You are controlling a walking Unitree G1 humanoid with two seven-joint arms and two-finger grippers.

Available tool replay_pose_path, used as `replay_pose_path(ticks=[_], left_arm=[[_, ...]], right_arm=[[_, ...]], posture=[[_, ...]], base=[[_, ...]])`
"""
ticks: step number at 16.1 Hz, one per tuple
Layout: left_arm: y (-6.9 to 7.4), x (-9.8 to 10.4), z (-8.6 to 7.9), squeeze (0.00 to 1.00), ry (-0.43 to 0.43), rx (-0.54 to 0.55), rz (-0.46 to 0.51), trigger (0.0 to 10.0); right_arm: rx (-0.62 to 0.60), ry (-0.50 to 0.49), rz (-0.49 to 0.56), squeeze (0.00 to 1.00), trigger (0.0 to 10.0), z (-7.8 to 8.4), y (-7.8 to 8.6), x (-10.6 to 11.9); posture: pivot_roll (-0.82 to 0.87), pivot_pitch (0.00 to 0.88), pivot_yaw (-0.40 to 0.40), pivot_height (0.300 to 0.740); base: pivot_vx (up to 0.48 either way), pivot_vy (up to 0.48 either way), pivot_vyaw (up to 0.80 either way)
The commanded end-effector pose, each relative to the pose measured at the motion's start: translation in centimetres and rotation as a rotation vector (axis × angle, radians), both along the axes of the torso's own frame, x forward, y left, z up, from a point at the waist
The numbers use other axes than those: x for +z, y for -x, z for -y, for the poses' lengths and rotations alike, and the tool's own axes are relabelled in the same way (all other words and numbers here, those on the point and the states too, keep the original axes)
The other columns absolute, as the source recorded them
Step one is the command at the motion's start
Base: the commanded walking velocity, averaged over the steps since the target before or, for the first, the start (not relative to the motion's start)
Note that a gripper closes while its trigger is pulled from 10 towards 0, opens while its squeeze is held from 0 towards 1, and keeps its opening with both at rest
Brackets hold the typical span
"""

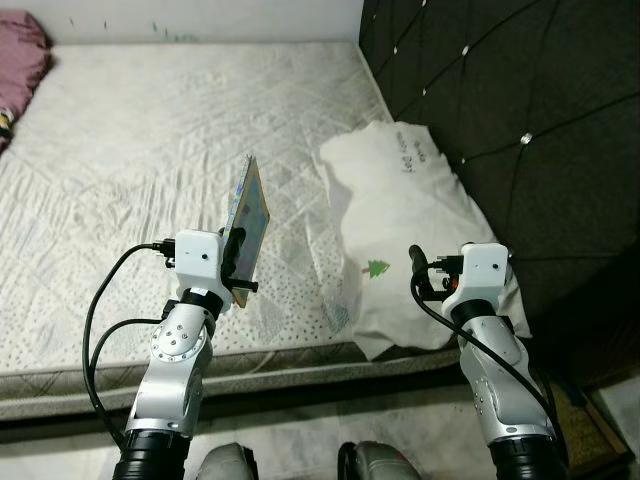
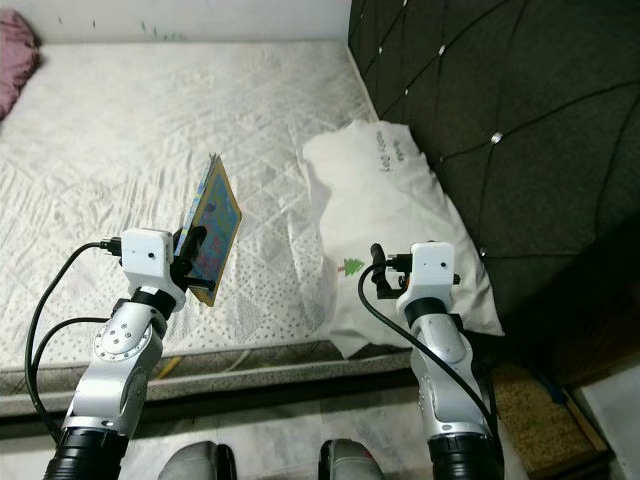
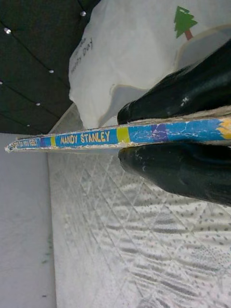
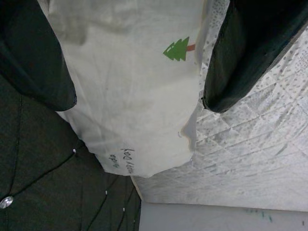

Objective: Clean up the room

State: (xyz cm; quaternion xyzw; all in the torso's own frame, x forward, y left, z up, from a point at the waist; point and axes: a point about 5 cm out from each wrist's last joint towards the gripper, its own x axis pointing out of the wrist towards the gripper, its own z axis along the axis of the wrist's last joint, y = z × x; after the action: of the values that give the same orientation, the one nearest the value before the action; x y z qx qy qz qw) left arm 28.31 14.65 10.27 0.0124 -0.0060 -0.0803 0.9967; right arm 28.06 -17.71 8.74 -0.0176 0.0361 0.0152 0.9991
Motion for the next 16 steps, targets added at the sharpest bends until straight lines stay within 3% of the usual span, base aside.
replay_pose_path(ticks=[1, 13, 16], left_arm=[[-0.15, 1.23, 0.28, 0.00, 0.007, -0.013, 0.057, 10.0], [-0.19, 1.24, 0.37, 0.00, 0.005, -0.008, 0.057, 10.0], [-0.18, 1.24, 0.39, 0.00, 0.006, -0.001, 0.060, 10.0]], right_arm=[[-0.010, 0.010, 0.008, 0.00, 10.0, 0.25, -0.05, 0.23], [-0.015, 0.012, 0.007, 0.00, 10.0, 0.30, 0.00, 0.17], [-0.017, 0.013, 0.007, 0.00, 10.0, 0.33, 0.02, 0.16]], posture=[[-0.05, 0.082, -0.018, 0.740], [-0.05, 0.086, -0.016, 0.740], [-0.05, 0.086, -0.016, 0.740]], base=[[0.292, 0.000, 0.00], [0.293, 0.000, 0.00], [0.000, 0.000, 0.00]])
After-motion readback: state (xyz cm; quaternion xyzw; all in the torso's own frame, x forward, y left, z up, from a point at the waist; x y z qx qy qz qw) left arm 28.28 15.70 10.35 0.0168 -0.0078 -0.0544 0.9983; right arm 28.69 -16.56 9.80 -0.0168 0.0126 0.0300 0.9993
